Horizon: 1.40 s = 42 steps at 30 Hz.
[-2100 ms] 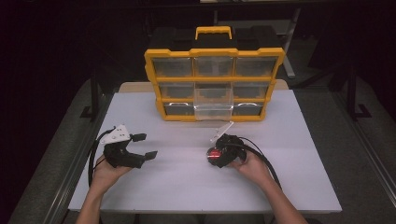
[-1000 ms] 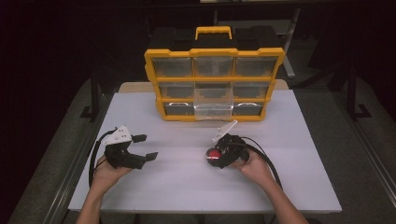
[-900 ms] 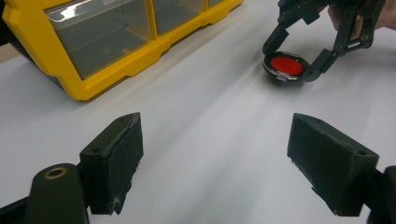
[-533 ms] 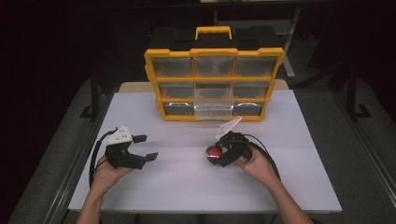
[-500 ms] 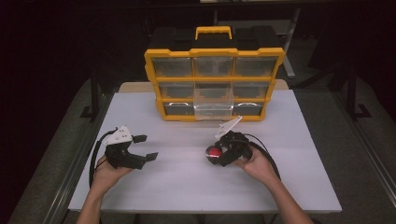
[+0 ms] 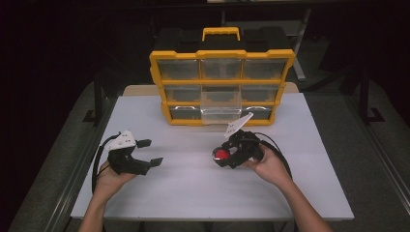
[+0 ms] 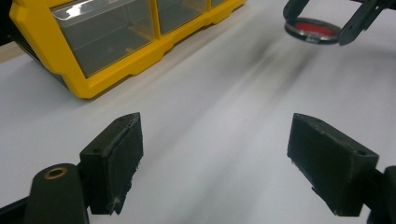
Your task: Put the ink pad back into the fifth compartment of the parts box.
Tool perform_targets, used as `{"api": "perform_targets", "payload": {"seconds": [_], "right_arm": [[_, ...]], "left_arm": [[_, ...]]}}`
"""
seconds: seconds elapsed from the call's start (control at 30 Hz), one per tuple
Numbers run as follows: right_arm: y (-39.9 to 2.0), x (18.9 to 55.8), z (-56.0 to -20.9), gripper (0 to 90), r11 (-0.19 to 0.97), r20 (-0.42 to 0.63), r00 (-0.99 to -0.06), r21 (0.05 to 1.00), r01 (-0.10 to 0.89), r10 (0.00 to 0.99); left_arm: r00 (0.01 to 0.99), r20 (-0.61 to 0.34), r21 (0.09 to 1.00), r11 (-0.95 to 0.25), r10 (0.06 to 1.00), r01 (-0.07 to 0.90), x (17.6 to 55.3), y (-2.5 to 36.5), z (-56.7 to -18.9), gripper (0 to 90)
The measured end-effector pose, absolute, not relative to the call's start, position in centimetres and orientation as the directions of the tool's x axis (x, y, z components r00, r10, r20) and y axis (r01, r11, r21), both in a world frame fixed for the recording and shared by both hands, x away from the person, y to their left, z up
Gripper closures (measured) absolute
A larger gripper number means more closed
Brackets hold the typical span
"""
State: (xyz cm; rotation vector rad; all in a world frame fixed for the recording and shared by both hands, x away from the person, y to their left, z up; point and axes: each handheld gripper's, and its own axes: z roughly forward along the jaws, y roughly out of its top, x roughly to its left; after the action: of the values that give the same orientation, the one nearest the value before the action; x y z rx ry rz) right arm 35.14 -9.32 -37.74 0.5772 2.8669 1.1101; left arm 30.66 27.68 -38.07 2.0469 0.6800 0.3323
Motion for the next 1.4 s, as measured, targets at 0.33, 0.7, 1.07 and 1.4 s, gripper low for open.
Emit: {"api": "perform_targets", "payload": {"seconds": [0.33,0.7,1.07,1.4], "right_arm": [[-9.6,35.2,-35.4,28.7,0.673,0.140,-0.936,0.661,0.331,0.323],[-9.8,35.5,-32.7,28.8,0.669,0.127,-0.949,0.682,0.295,0.290],[-10.7,36.0,-29.6,28.7,0.638,0.126,-0.951,0.716,0.284,0.283],[-10.9,36.6,-27.2,28.7,0.633,0.119,-0.954,0.725,0.273,0.275]], "left_arm": [[0.811,-0.031,0.845,-0.418,0.584,0.333,30.7,27.7,-38.1,18.4],[0.811,-0.031,0.847,-0.415,0.584,0.331,30.6,27.8,-38.0,18.4],[0.811,-0.032,0.856,-0.402,0.584,0.324,30.6,27.7,-38.0,18.4],[0.811,-0.034,0.854,-0.404,0.585,0.328,30.6,27.8,-38.0,18.4]]}}
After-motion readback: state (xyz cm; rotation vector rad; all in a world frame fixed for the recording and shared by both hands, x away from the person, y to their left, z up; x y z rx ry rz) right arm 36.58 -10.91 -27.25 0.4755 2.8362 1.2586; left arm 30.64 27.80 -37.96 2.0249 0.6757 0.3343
